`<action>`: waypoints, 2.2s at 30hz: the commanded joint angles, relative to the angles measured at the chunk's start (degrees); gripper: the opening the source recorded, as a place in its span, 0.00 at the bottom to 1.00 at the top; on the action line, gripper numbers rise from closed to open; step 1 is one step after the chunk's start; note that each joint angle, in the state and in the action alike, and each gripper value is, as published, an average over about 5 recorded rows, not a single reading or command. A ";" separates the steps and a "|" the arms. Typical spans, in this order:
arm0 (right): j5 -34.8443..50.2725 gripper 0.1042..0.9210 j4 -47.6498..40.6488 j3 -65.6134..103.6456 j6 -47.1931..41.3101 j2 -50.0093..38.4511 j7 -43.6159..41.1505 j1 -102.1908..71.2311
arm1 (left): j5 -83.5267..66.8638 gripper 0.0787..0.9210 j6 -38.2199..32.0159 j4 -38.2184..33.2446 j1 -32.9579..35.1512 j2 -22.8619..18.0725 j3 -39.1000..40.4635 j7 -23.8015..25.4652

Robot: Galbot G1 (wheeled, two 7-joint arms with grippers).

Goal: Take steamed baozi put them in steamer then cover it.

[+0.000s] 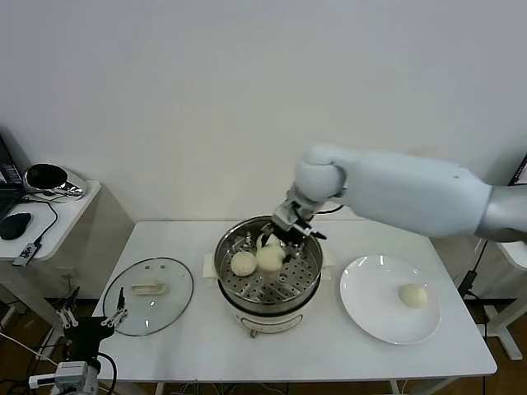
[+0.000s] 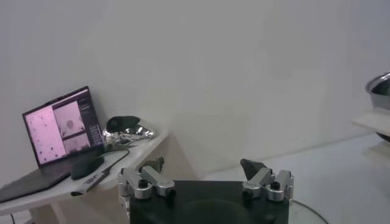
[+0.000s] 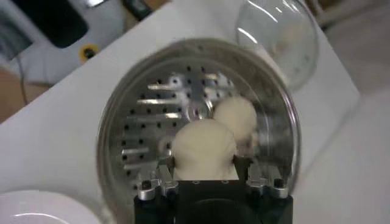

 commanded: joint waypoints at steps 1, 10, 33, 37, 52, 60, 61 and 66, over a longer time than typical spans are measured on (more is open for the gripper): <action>-6.67 0.62 -1.21 -3.12 5.64 6.52 0.22 -1.50 | 0.02 0.88 -0.12 -0.17 0.10 -0.08 -0.21 -0.01; -10.03 0.62 -1.43 -3.39 6.90 5.38 -0.07 -3.33 | 0.02 0.88 -0.30 0.14 0.11 -0.20 -0.20 -0.12; -4.10 0.87 0.85 -1.65 5.44 -0.78 -2.46 1.33 | 0.16 0.88 -0.32 0.62 -0.29 -0.01 0.05 -0.13; 0.44 0.88 3.10 -1.36 1.15 -5.32 -4.26 5.17 | 0.13 0.88 -0.28 0.34 -0.42 0.23 0.10 -0.08; 1.44 0.88 12.75 -0.14 -24.27 -35.53 -4.47 7.32 | 0.42 0.88 -0.29 0.89 -1.58 1.34 2.67 -0.07; -8.36 0.88 9.99 9.48 -22.93 -46.96 -3.95 -8.79 | 0.94 0.88 -0.21 1.81 -2.38 1.62 4.07 -0.01; -9.42 0.88 9.28 12.25 -22.64 -47.74 -3.90 -12.32 | 1.00 0.88 -0.19 1.88 -2.47 1.60 4.13 0.00; -14.12 0.88 5.07 28.33 -20.75 -48.72 -3.70 -30.84 | 1.34 0.88 -0.14 2.05 -2.60 1.48 4.34 0.04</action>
